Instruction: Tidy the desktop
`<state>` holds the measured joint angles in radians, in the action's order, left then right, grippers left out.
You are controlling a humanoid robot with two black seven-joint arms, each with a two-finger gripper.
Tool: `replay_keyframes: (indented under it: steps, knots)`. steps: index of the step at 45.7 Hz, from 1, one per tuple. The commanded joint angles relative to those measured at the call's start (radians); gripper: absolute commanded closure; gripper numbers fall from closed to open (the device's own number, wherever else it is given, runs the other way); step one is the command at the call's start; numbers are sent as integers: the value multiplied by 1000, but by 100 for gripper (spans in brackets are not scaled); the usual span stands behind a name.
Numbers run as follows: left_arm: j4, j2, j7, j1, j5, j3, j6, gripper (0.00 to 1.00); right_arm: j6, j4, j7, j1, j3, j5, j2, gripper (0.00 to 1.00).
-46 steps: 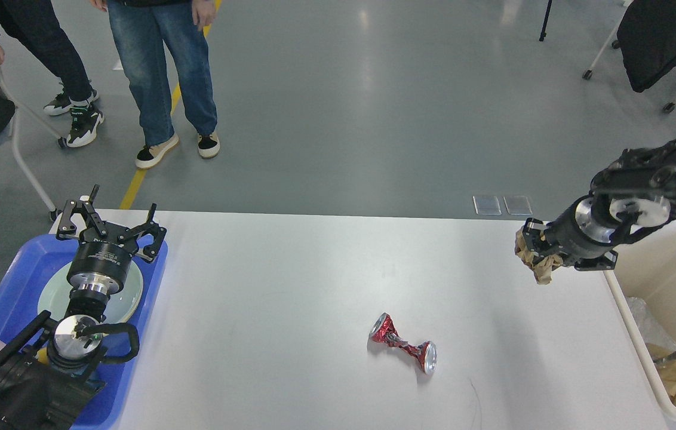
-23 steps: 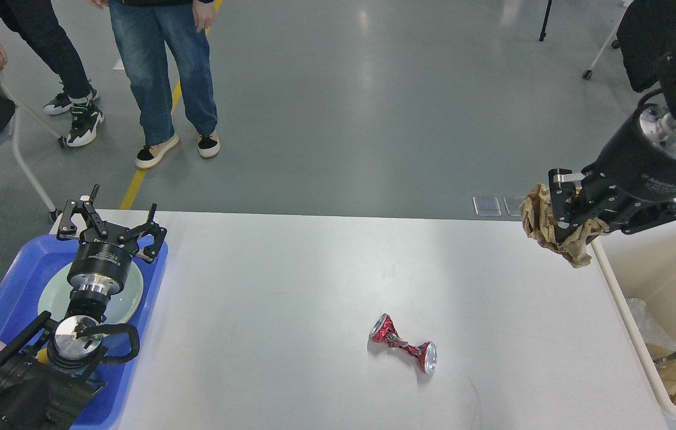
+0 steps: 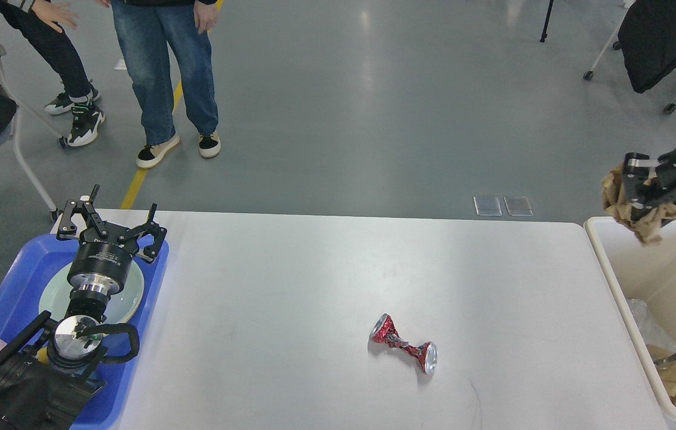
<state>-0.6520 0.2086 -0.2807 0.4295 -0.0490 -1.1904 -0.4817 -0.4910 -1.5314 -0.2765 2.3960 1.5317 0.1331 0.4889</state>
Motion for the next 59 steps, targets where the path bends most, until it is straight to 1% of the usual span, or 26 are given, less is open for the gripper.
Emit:
replay_keyframes:
  steps: [1, 7, 9, 10, 11, 19, 24, 29, 33, 37, 40, 52, 55, 59]
  knots:
    - [0, 0, 0, 0, 0, 0, 0, 4, 101, 117, -1, -167, 30, -7, 91, 100]
    - [0, 0, 0, 0, 0, 0, 0, 4, 104, 347, 0, -420, -21, -7, 149, 100]
    - [0, 0, 0, 0, 0, 0, 0, 4, 104, 425, 0, -516, -63, -7, 158, 100]
    - [0, 0, 0, 0, 0, 0, 0, 4, 104, 504, 0, -613, -115, -9, 163, 100]
    - [0, 0, 0, 0, 0, 0, 0, 4, 104, 548, 0, -664, -142, -9, 166, 100]
    - [0, 0, 0, 0, 0, 0, 0, 4, 107, 879, 0, -1010, -321, -10, 152, 100]
    - [0, 0, 0, 0, 0, 0, 0, 4, 121, 1072, 3, -1185, -401, -10, 109, 100]
    - [0, 0, 0, 0, 0, 0, 0, 4, 126, 1246, 8, -1351, -456, -9, 41, 100]
    - [0, 0, 0, 0, 0, 0, 0, 4, 169, 1356, 8, -1462, -475, -6, -15, 100]
    - [0, 0, 0, 0, 0, 0, 0, 4, 251, 1401, 7, -1538, -473, -4, -53, 100]
    - [0, 0, 0, 0, 0, 0, 0, 4, 325, 1403, 5, -1577, -472, -4, -69, 100]
    - [0, 0, 0, 0, 0, 0, 0, 4, 535, 1406, 5, -1692, -473, 0, -112, 100]
    - [0, 0, 0, 0, 0, 0, 0, 4, 563, 1406, 5, -1703, -475, 2, -116, 100]
    - [0, 0, 0, 0, 0, 0, 0, 4, 569, 1406, 5, -1710, -473, 2, -130, 100]
